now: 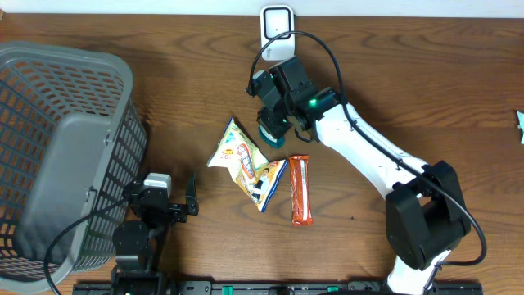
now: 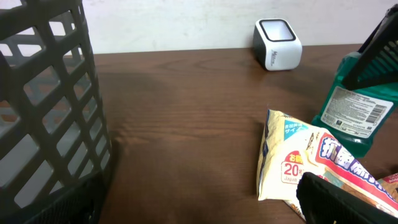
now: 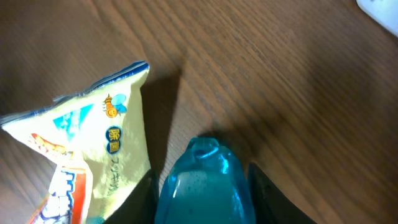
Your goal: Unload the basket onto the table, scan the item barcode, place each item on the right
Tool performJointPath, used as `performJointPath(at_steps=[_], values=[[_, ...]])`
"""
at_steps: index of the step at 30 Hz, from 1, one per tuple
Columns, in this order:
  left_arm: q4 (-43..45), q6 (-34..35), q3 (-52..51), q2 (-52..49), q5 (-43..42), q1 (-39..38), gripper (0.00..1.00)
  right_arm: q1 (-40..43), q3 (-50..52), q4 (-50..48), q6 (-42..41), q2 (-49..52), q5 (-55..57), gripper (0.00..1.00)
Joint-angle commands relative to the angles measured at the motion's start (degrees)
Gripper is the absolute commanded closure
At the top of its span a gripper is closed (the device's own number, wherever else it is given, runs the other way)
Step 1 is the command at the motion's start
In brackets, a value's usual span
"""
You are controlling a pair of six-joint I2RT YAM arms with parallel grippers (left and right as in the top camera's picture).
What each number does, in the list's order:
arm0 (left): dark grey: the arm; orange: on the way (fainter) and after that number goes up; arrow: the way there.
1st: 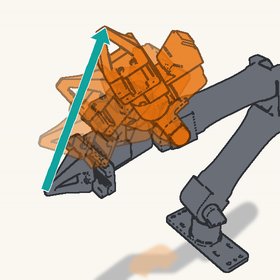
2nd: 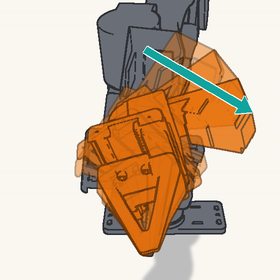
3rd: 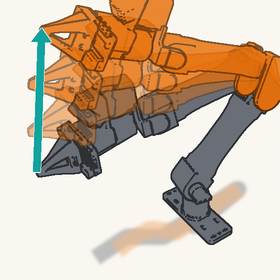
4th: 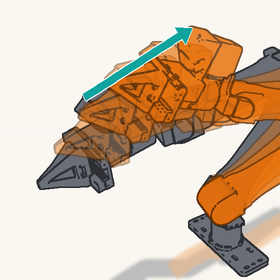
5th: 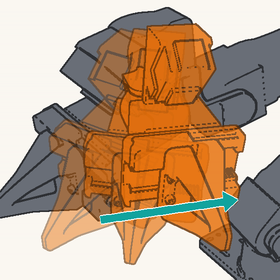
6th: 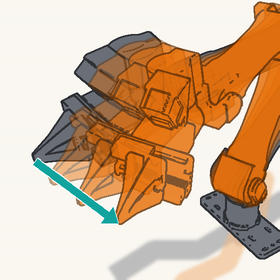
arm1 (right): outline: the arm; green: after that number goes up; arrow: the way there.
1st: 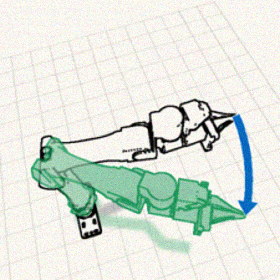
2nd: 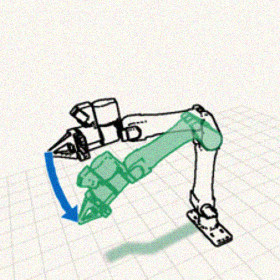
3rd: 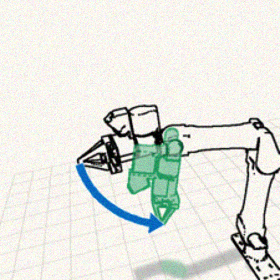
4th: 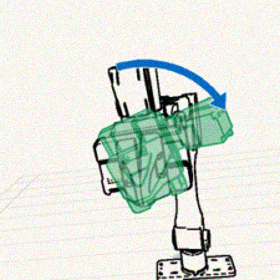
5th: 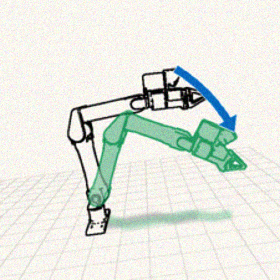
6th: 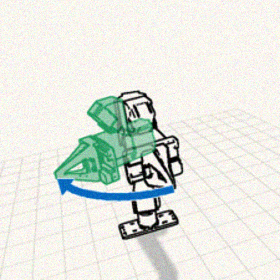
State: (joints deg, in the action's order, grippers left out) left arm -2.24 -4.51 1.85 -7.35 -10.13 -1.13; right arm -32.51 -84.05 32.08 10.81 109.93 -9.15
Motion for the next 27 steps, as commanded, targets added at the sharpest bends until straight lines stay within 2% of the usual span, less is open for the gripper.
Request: performJointPath(at_steps=[1,7,11,18,22,27], values=[[-0.7,0.3,-1.6,0.2,0.1,0.1,0.02,-0.2,1.0,1.1,-0.2,2.9,2.0,0.84],[-0.7,0.3,-1.6,0.2,0.1,0.1,0.02,-0.1,0.1,3.2,-2.8,1.2,0.4,0.97],[-0.7,0.3,-1.6,0.2,0.1,0.1,0.02,0.7,-0.8,9.3,-0.9,-2.9,-7.5,0.98],[-0.7,0.3,-1.6,0.2,0.1,0.1,0.02,3.9,-0.9,21.0,4.3,-16.0,-27.3,0.92],[-0.7,0.3,-1.6,0.2,0.1,0.1,0.02,5.1,-0.9,27.2,4.3,-22.2,-39.0,0.98],[-0.7,0.3,-1.6,0.2,0.1,0.1,0.02,5.0,-0.9,34.5,9.9,-27.9,-45.3,0.93]])
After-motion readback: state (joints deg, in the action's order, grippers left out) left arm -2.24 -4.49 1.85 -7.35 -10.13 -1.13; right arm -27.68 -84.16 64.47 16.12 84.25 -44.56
